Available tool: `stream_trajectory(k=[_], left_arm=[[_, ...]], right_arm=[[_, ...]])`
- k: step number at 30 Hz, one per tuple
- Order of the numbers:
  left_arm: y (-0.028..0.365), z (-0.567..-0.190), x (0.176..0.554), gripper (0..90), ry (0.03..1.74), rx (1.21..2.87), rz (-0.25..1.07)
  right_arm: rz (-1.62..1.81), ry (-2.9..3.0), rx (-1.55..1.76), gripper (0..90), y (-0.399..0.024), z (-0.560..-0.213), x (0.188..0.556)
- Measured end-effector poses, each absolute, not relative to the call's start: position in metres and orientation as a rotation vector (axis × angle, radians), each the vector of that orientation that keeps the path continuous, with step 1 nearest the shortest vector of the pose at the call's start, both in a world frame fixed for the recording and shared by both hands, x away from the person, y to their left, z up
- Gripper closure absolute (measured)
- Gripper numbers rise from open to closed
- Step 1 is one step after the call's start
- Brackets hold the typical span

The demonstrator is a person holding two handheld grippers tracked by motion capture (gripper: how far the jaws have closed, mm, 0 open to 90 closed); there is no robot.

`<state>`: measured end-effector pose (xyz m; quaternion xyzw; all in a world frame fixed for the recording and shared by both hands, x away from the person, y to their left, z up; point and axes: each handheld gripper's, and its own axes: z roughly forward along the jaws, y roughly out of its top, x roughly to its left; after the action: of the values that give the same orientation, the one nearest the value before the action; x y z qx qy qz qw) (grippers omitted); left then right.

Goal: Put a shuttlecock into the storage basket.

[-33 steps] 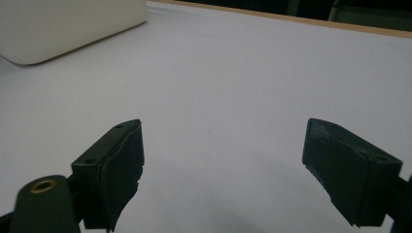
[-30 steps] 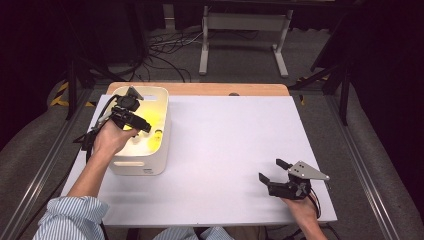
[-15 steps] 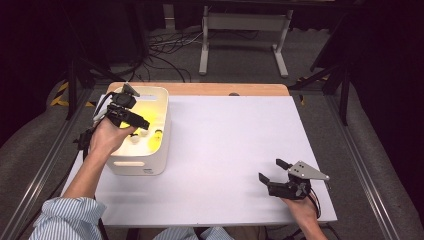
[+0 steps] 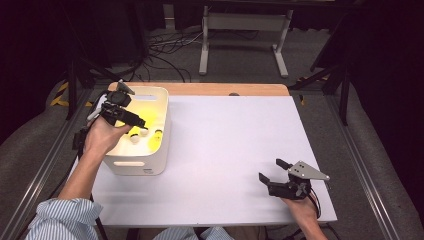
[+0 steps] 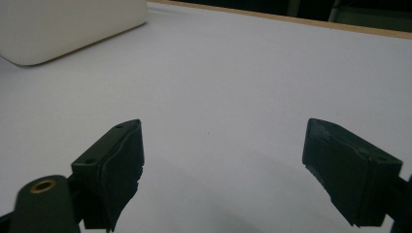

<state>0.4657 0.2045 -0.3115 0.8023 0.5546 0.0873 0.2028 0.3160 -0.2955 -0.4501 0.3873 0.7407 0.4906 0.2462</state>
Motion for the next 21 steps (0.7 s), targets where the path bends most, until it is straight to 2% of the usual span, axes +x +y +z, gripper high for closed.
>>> stream_trajectory(k=[21], left_arm=[[0.220, -0.304, 0.459, 37.0, 1.566, 2.236, 0.277]], right_arm=[[1.338, 2.021, 1.057, 15.4, -0.295, -0.450, 0.316]])
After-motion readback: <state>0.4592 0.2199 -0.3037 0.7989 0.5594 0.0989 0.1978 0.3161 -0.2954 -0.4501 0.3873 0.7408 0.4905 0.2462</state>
